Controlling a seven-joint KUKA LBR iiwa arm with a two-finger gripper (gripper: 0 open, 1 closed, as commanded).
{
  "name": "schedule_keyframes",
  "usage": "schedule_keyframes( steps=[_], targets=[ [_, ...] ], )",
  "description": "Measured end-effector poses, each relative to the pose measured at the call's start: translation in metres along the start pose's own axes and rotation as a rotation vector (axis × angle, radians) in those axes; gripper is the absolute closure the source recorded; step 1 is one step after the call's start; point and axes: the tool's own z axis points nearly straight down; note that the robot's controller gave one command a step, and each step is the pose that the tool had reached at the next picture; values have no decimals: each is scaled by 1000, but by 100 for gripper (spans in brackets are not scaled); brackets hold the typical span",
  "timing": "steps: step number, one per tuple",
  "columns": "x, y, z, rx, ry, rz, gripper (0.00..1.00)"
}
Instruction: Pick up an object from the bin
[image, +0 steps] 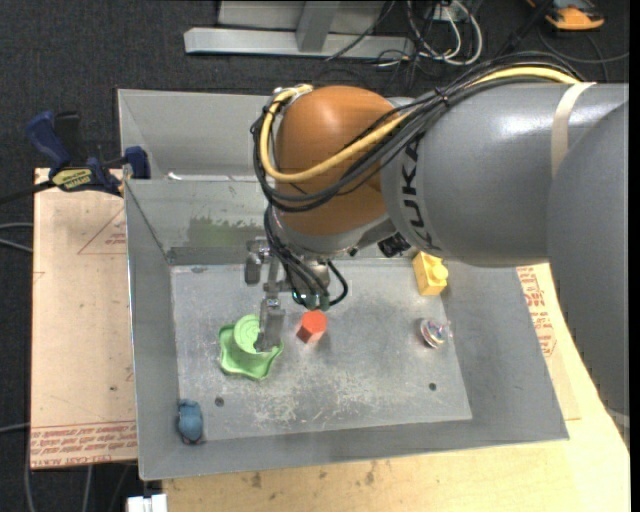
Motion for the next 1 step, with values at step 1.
schedule_keyframes(
  steps=[1],
  targets=[
    [-1, -24, 140, -2, -7, -8, 0]
  ],
)
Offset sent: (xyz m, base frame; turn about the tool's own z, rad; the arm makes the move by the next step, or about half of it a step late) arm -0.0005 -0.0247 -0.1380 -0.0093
